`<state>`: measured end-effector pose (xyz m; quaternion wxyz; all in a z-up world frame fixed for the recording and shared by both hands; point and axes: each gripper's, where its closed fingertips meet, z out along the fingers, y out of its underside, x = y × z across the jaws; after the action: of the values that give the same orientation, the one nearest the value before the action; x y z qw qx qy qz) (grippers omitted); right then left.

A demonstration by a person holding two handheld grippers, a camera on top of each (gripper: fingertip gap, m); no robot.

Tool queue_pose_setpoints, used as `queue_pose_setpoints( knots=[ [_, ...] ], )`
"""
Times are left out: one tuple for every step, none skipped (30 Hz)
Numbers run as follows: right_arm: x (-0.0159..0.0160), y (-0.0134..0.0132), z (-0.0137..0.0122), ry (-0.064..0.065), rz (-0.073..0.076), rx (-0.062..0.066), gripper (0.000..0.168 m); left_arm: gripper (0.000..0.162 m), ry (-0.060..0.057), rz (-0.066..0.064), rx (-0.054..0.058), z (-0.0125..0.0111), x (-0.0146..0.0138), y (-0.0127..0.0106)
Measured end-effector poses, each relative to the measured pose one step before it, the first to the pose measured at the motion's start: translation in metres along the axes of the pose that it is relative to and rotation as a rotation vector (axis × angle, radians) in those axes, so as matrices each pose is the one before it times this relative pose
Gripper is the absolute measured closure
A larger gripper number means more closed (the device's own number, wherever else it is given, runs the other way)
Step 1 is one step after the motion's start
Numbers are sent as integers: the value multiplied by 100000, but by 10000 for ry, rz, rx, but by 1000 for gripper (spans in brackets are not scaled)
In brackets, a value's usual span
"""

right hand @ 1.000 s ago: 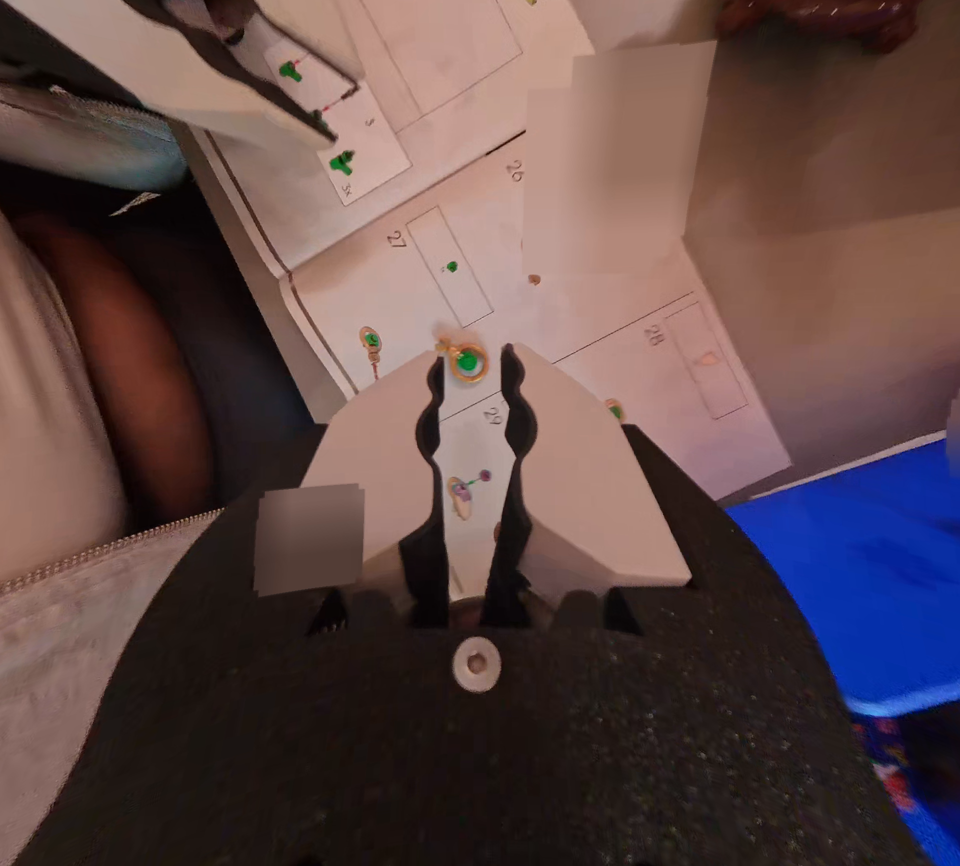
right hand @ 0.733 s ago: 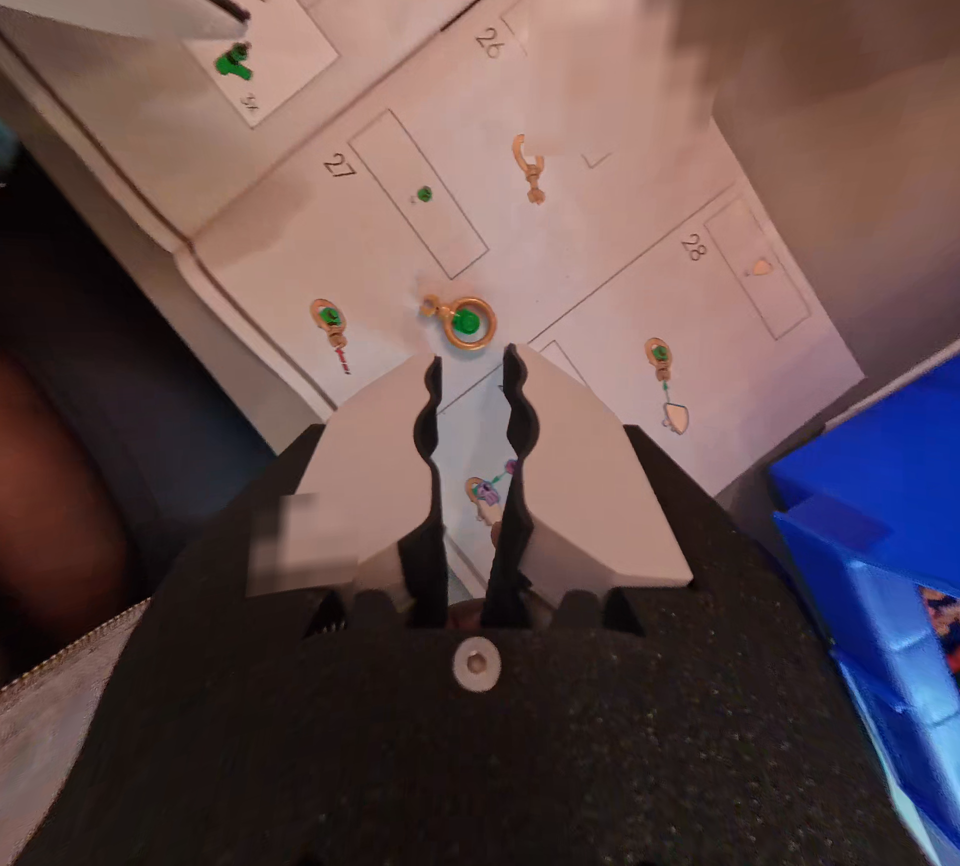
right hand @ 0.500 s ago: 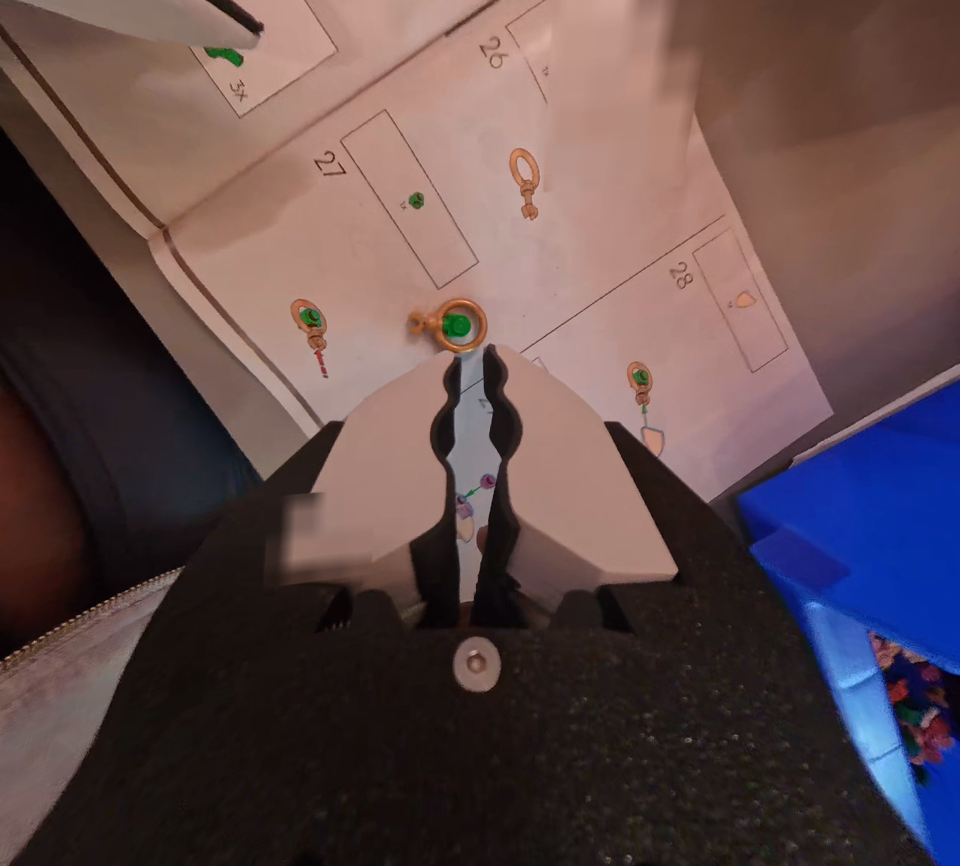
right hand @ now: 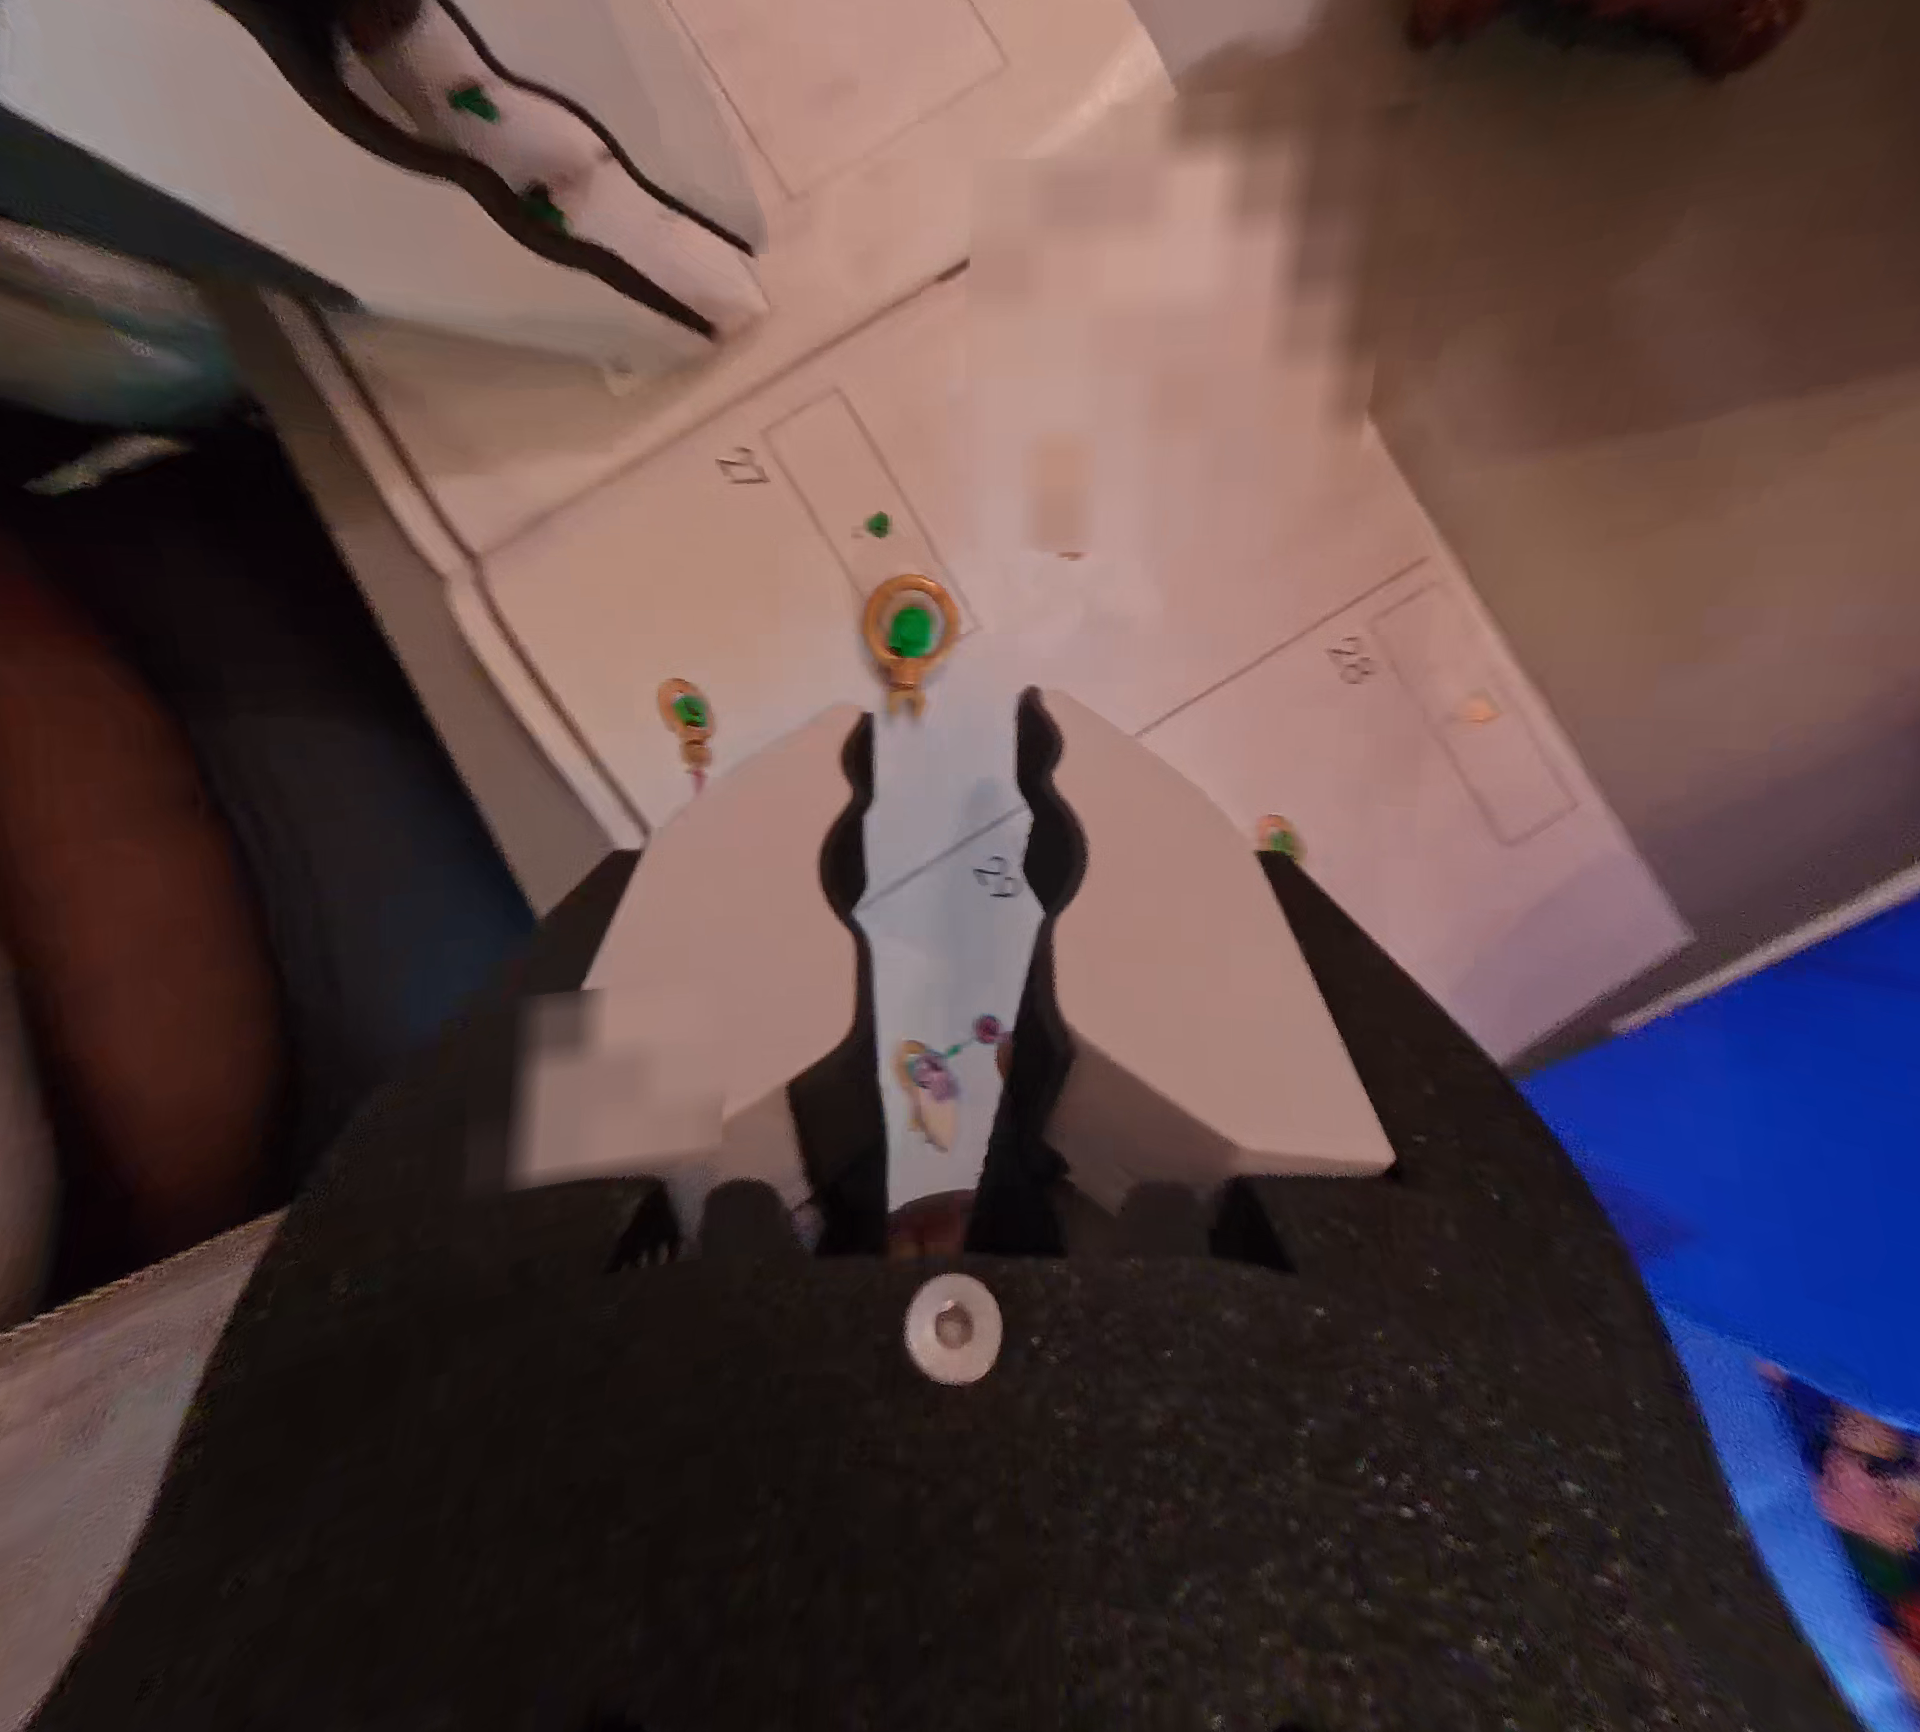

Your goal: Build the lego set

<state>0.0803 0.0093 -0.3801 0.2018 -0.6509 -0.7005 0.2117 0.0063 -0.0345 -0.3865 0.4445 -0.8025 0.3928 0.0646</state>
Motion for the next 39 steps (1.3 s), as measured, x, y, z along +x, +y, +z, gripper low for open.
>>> queue_pose_setpoints(
  knots=[
    [-530,-92,36,-309,340,245,134,146,-48,90,135,54,161,-502],
    [-295,-82,124,-119,232,224,129,147,120,-161,283,84,299,-702],
    [-39,-45,134,51,123,188,128,147,168,-323,347,110,268,-708],
    [71,-67,153,112,85,168,129,147,109,-368,311,146,109,-545],
    [0,-85,170,39,81,152,131,148,25,-267,131,156,-50,-229],
    [-35,-46,194,-8,91,95,132,149,-107,-63,-118,133,-216,113],
    [-29,53,214,-4,53,4,132,149,-144,109,-219,149,-229,284],
    [-49,92,232,-3,-25,-42,132,149,-81,186,-265,193,-82,353],
    [31,44,219,44,-41,-10,132,148,3,156,-271,251,84,352],
    [53,-5,200,48,-13,1,132,149,35,98,-187,250,146,210],
    [48,-42,169,16,42,14,134,149,-42,69,-33,159,9,-36],
    [40,-66,151,-13,69,32,140,149,-13,48,1,92,-11,-76],
    [86,-74,125,5,63,46,149,148,4,-33,2,72,-31,-41],
    [32,35,78,-15,34,-26,149,148,17,-83,-2,46,-70,10],
    [-42,-1,-35,-43,-23,-8,150,146,25,-75,12,1,-60,5],
    [-213,-18,-111,-109,-63,17,150,145,15,-26,21,0,-59,13],
    [-381,-79,-160,-175,-30,54,150,145,-19,56,27,-52,-87,52],
    [-568,-136,-177,-252,-16,74,149,145,-150,94,17,-92,-299,142],
    [-682,-152,-129,-285,-59,71,149,146,-245,86,-20,-162,-504,278],
    [-705,-119,-51,-258,-110,37,149,146,-181,69,-14,-268,-512,318],
    [-555,-102,68,-140,-120,2,149,147,-96,-33,41,-363,-440,235],
    [-362,-66,154,-24,-107,-36,149,147,-27,-197,44,-420,-374,164],
    [-296,12,205,-34,-119,-99,149,147,94,-308,64,-448,-200,76],
    [-249,1,234,-41,-118,-86,149,147,187,-333,91,-486,-1,-7],
    [-161,-16,225,-21,-78,-76,149,147,195,-302,68,-488,118,-13],
    [-141,57,227,-35,-55,-103,149,147,167,-235,-8,-525,216,43],
    [-144,166,220,-48,-55,-137,149,147,112,-170,-81,-528,265,96],
    [-68,279,192,-6,-69,-191,149,146,54,-110,-108,-513,316,137],
    [-18,191,84,45,-94,-113,148,146,14,-90,-100,-455,351,176],
    [20,-26,-174,70,-64,61,141,145,9,-100,-113,-380,385,239],
    [20,32,-347,32,-59,33,138,144,54,-109,-127,-301,454,298],
    [35,-33,-504,20,-39,139,136,143,67,-112,-140,-221,426,387],
    [63,-33,-590,25,-7,194,135,142,52,-97,-160,-135,318,485],
    [199,143,-593,75,42,120,133,141,42,-78,-178,-26,217,556],
    [371,399,-523,147,59,-19,131,139,42,-49,-210,87,148,631],
    [513,685,-437,217,44,-163,128,139,45,-33,-49,100,70,349],
    [550,861,-343,229,19,-247,128,138,36,-51,128,11,13,15],
    [546,869,-268,227,3,-228,128,137,14,20,85,10,-71,0],
    [410,836,-192,151,-9,-183,128,136,-10,108,86,28,-129,-15]
  ],
)
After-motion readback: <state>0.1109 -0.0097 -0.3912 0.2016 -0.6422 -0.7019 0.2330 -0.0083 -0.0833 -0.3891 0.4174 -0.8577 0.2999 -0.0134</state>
